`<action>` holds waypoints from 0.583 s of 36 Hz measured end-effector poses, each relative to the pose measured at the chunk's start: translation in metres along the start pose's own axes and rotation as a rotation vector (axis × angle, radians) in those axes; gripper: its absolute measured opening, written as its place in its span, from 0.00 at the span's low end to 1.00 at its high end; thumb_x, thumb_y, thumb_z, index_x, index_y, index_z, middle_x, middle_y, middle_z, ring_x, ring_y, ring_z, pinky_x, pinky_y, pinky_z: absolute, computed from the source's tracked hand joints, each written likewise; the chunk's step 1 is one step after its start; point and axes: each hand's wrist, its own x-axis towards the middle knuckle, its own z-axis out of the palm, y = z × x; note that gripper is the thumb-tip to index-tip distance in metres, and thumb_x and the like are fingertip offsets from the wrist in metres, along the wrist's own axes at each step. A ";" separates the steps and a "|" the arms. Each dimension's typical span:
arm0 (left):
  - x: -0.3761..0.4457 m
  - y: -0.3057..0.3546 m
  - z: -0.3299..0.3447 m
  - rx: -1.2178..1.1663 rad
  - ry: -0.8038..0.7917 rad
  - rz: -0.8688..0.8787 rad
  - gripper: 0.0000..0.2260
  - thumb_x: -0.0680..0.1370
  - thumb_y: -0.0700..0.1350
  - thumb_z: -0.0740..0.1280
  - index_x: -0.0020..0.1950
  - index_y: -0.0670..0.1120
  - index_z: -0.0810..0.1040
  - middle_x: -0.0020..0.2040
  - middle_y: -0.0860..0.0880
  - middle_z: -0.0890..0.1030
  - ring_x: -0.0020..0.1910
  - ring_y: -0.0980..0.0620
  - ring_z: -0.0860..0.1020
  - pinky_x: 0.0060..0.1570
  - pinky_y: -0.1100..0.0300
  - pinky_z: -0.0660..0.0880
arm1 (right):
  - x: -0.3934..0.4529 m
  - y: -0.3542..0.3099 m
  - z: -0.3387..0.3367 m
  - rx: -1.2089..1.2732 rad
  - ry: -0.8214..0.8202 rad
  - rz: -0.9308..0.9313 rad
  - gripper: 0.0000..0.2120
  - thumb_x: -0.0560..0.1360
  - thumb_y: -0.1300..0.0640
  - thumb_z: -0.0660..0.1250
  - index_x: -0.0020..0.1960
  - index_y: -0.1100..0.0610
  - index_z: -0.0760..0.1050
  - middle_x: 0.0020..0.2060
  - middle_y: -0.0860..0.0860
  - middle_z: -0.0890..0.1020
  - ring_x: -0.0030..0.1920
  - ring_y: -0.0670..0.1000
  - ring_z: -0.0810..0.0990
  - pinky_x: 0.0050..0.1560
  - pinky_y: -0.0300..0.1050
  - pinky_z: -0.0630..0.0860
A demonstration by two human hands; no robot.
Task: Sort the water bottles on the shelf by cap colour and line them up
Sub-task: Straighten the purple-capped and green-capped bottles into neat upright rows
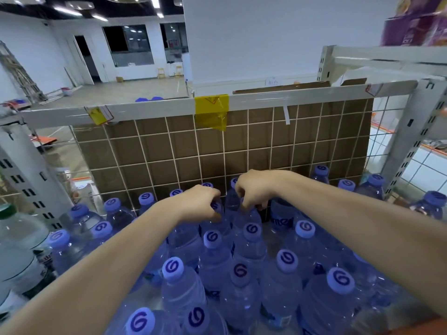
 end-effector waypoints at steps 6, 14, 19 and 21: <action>0.002 0.005 -0.003 0.046 -0.058 -0.013 0.09 0.74 0.49 0.69 0.49 0.47 0.74 0.41 0.50 0.74 0.37 0.54 0.72 0.33 0.62 0.65 | -0.001 0.004 0.007 0.004 0.043 0.018 0.07 0.74 0.56 0.71 0.48 0.58 0.76 0.41 0.55 0.82 0.39 0.53 0.83 0.34 0.40 0.79; 0.004 0.004 -0.013 0.113 0.022 0.003 0.10 0.73 0.55 0.69 0.42 0.50 0.74 0.41 0.50 0.77 0.40 0.51 0.75 0.35 0.58 0.69 | -0.026 0.023 -0.011 0.197 0.043 -0.014 0.15 0.74 0.53 0.72 0.58 0.55 0.76 0.47 0.55 0.83 0.40 0.49 0.84 0.34 0.37 0.77; 0.011 0.016 -0.029 0.113 0.147 0.035 0.13 0.73 0.58 0.67 0.48 0.48 0.76 0.45 0.50 0.78 0.45 0.50 0.77 0.46 0.51 0.76 | -0.044 0.053 -0.036 0.163 0.289 0.057 0.08 0.76 0.57 0.70 0.53 0.58 0.78 0.41 0.53 0.84 0.35 0.49 0.83 0.30 0.36 0.76; 0.015 0.025 -0.032 0.099 0.190 0.054 0.12 0.74 0.57 0.66 0.47 0.49 0.76 0.46 0.50 0.78 0.45 0.50 0.76 0.46 0.52 0.76 | -0.048 0.068 -0.041 0.132 0.322 0.110 0.06 0.76 0.58 0.69 0.52 0.57 0.79 0.42 0.54 0.84 0.35 0.49 0.83 0.30 0.37 0.75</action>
